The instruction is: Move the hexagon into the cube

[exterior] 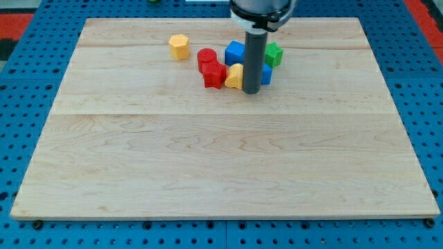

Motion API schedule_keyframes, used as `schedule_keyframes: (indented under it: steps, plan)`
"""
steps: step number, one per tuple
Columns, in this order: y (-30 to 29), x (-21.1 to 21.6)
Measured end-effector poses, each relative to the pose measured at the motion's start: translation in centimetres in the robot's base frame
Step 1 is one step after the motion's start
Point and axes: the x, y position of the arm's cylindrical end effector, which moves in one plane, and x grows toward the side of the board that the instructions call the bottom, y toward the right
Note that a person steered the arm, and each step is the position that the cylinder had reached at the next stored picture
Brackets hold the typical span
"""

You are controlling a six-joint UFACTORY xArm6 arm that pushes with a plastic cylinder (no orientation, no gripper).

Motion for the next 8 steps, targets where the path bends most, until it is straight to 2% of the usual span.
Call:
schedule_keyframes:
  steps: [3,4,5,6,7,8]
  plan:
    - [2.5,-1.6]
    - [1.7,-0.8]
    - [-1.2,2.9]
    - [-12.8,3.2]
    - [-22.4,0.3]
    - [-23.8,-6.4]
